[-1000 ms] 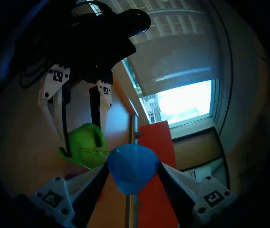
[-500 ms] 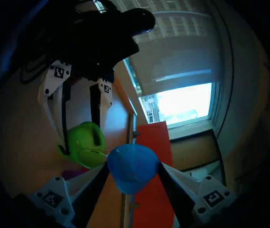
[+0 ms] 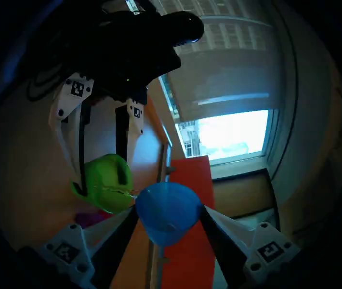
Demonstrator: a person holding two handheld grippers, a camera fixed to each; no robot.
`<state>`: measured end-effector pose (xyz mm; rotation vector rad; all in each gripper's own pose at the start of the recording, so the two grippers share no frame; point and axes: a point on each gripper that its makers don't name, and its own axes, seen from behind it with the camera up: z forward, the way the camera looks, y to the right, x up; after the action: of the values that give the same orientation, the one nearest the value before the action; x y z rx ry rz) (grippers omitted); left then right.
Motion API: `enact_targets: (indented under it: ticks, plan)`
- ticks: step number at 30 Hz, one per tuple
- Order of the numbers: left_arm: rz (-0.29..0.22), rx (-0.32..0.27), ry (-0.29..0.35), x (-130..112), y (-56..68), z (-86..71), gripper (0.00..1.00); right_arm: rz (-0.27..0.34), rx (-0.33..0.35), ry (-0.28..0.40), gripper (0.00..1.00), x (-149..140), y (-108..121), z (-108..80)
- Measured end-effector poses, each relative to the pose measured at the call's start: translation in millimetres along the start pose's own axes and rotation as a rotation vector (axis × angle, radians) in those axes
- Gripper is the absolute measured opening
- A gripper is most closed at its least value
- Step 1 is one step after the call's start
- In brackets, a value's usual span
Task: Pour water
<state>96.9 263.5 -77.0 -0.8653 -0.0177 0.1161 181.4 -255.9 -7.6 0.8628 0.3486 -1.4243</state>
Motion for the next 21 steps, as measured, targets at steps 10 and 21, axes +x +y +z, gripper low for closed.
enact_targets:
  ticks: [10, 21]
  plan:
    - [0.000, 0.001, -0.001, -0.7, 1.2, 0.7, 0.86, -0.025, -0.008, -0.004, 0.93, -0.1, 2.0, 1.7]
    - [0.000, 0.001, 0.001, 0.3, 1.2, 0.8, 0.86, -0.059, -0.016, -0.008, 0.93, 0.7, 2.1, 1.7]
